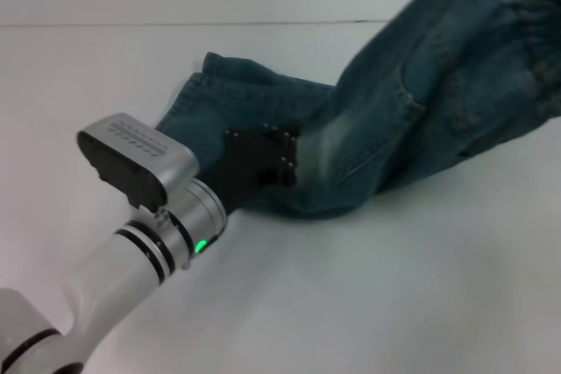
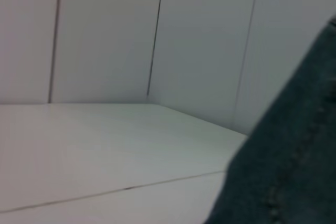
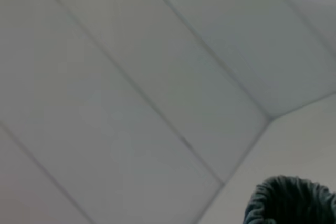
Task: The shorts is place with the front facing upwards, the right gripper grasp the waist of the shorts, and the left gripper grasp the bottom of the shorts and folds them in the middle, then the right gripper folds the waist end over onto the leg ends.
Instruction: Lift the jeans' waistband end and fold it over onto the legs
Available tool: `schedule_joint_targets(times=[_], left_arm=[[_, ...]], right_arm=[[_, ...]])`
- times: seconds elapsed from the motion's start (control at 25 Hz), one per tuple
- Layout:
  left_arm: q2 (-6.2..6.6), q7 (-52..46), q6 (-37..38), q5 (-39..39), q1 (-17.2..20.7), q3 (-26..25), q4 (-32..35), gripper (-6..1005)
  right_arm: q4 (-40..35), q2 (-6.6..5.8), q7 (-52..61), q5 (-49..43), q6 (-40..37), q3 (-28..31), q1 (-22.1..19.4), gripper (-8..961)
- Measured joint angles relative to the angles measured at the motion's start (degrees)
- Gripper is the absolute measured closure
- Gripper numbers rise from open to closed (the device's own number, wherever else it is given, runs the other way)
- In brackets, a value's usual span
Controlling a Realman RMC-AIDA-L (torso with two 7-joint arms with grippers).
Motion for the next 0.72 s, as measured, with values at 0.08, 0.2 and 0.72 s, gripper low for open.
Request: schedule_joint_targets(times=[0.08,0.2,0.72], left_arm=[[0.00,0.01,-0.77,3.62,-0.01,-2.71,-0.80,1004],[0.00,0.03,-1.81,8.48,0.04,-6.26,-1.67,1002],[0.00,0.09,-2.48,23.68,0.75,-15.56,-5.25,999]], right_arm=[[0.22,0.24,0.21,-0.31,0.36,-1.69,2.37,844],[0.58,0.69,0.34,-0.42,2.54,-6.21,5.76,845],[2.07,3.28,1.10,-5.99,17.46,-23.87,19.27,846]])
